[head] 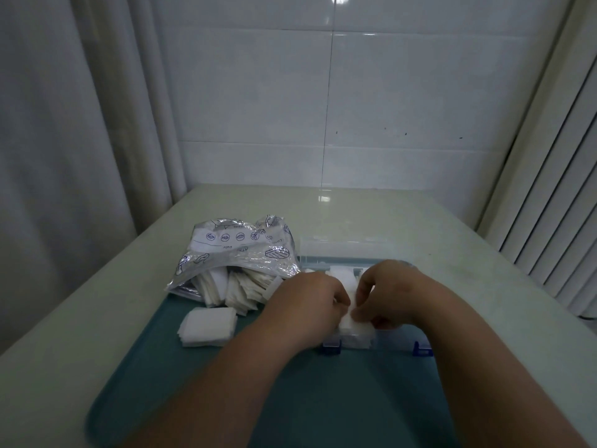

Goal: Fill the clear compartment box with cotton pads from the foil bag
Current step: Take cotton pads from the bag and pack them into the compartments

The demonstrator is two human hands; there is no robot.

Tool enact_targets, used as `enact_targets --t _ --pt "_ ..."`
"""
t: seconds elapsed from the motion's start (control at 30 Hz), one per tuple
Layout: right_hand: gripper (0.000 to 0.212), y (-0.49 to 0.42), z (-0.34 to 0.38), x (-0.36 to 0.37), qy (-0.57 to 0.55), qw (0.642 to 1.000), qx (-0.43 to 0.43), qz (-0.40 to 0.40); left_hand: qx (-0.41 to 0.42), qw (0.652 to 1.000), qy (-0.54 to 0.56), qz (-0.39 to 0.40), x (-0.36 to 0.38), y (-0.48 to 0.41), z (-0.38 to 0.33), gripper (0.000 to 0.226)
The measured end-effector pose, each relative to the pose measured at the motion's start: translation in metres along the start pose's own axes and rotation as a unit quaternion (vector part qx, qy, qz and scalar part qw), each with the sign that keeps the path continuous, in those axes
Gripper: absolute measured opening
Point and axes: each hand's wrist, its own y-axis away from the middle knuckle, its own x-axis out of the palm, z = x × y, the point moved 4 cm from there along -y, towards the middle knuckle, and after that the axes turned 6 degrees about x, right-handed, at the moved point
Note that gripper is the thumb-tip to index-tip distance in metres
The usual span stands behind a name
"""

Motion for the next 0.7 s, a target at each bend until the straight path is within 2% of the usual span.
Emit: enact_targets --t 0.23,0.5,0.57,0.7 --pt "0.011 0.0021 0.0000 -0.0026 0.036 0.999 -0.008 0.007 0.020 0.996 -0.083 -0.026 -0.0012 -0.0014 -0.0004 0.025" --pt "0.027 0.0045 0.0022 -0.0036 0.072 0.997 -0.029 -0.005 -0.024 0.998 -0.032 0.057 0.0039 -0.0040 0.0055 0.031" --pt "0.026 0.0032 0.0018 -0.0024 0.072 0.997 -0.025 -0.001 -0.019 0.997 -0.045 0.064 0.0040 -0.0049 0.0054 0.025" --pt "0.025 0.0023 0.0015 -0.0027 0.077 0.996 -0.033 -0.002 0.005 0.994 -0.101 0.049 0.0019 -0.0075 0.0035 0.040"
